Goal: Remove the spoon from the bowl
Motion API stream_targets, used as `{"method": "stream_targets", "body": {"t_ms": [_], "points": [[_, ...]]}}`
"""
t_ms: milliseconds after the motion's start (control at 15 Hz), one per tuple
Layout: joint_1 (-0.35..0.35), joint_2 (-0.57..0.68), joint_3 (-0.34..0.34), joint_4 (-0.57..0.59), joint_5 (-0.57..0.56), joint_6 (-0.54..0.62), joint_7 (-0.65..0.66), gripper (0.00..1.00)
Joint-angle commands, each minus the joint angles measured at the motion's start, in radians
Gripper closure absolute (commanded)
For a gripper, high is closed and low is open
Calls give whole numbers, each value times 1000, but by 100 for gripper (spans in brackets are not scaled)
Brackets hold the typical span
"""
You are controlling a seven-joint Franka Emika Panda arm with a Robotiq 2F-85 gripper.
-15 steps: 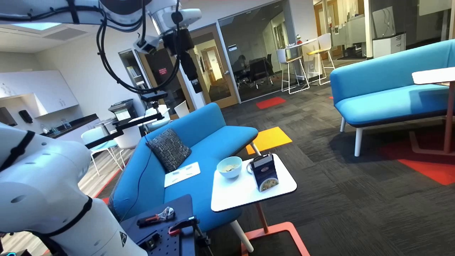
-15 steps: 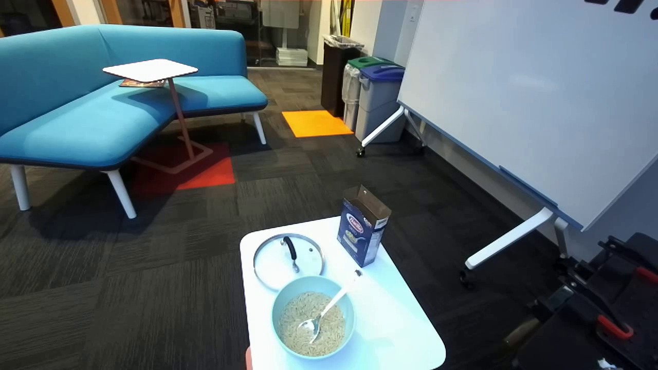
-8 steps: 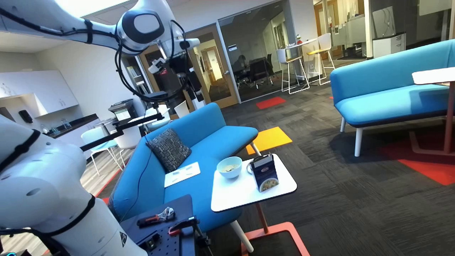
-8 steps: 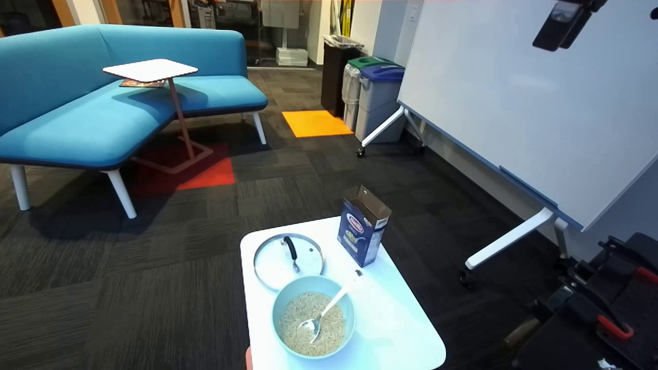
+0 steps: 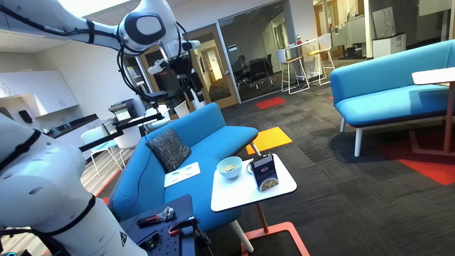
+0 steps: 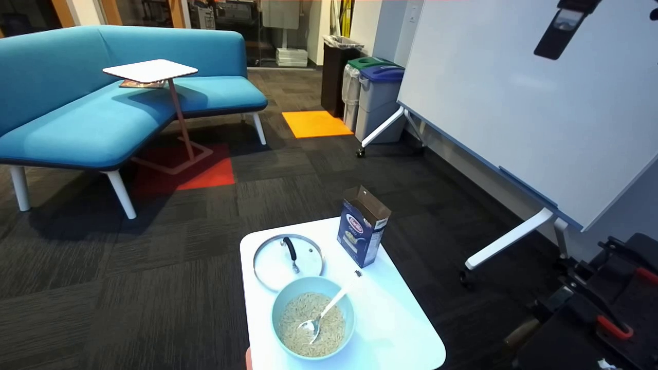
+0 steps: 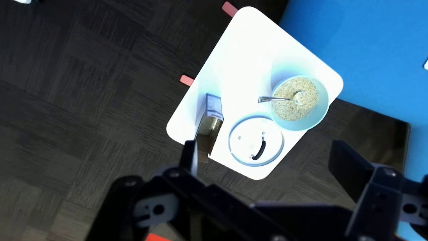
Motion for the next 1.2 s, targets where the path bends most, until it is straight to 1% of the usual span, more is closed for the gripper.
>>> {"method": "stream_targets", "body": {"t_ms": [0, 67, 200, 333, 467, 667, 800, 933, 1067, 1133], "points": [[55, 91, 59, -11, -57, 83, -64, 0], [70, 118, 76, -14, -73, 109, -80, 0], [96, 206, 130, -10, -143, 178, -69, 0], [113, 304, 167, 7, -244, 240, -66, 0], [126, 414, 180, 34, -359, 292, -83, 0], [150, 574, 154, 87, -515, 351, -140, 0], [166, 670, 128, 130, -584, 379, -210, 0], [175, 753, 106, 175, -620, 397, -310, 0], [175, 827, 96, 222, -620, 394, -430, 0], [174, 853, 96, 245, -612, 361, -493, 0]]}}
